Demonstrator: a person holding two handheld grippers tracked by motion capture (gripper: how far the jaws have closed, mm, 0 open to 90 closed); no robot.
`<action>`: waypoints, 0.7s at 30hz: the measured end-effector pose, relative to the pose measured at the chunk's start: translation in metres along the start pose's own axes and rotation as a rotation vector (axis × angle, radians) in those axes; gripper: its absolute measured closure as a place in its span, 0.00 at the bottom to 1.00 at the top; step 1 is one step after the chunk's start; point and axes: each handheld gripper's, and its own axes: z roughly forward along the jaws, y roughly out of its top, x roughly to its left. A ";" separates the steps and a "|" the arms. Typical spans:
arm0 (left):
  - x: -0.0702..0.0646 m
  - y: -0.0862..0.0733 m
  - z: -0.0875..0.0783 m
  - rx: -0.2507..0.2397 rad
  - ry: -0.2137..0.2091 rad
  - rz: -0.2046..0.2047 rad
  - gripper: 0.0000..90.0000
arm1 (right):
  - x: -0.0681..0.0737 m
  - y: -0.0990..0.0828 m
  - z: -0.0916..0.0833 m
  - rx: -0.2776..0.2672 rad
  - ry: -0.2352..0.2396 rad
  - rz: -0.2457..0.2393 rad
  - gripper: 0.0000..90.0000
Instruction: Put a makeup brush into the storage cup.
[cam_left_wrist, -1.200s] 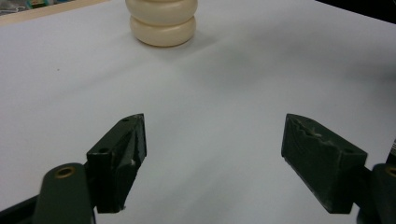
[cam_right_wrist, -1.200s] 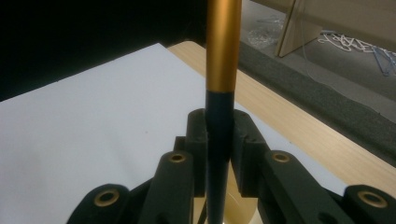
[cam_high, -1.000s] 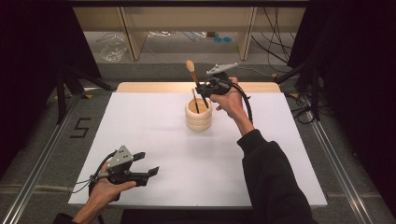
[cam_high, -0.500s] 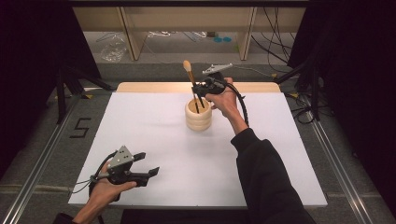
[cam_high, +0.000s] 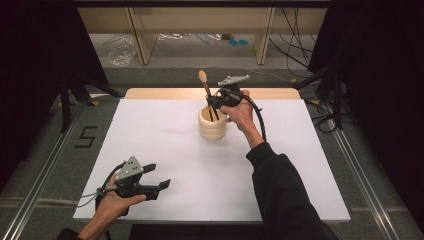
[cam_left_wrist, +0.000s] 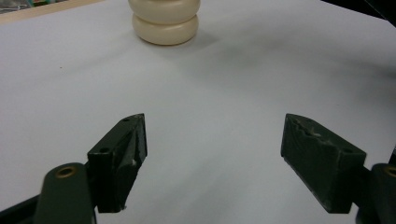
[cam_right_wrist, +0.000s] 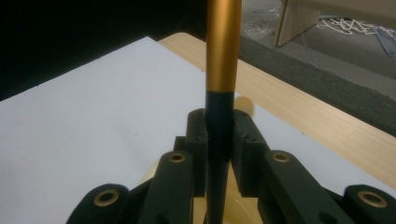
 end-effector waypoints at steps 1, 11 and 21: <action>0.000 0.000 0.000 0.000 0.000 -0.004 0.25 | 0.000 -0.002 0.001 0.002 0.003 0.004 0.88; 0.000 0.000 0.000 0.001 -0.008 -0.001 0.25 | 0.000 -0.019 0.005 0.007 -0.001 0.033 0.88; 0.000 0.000 0.000 0.003 -0.014 -0.003 0.26 | -0.002 -0.029 0.008 0.019 0.011 0.058 0.88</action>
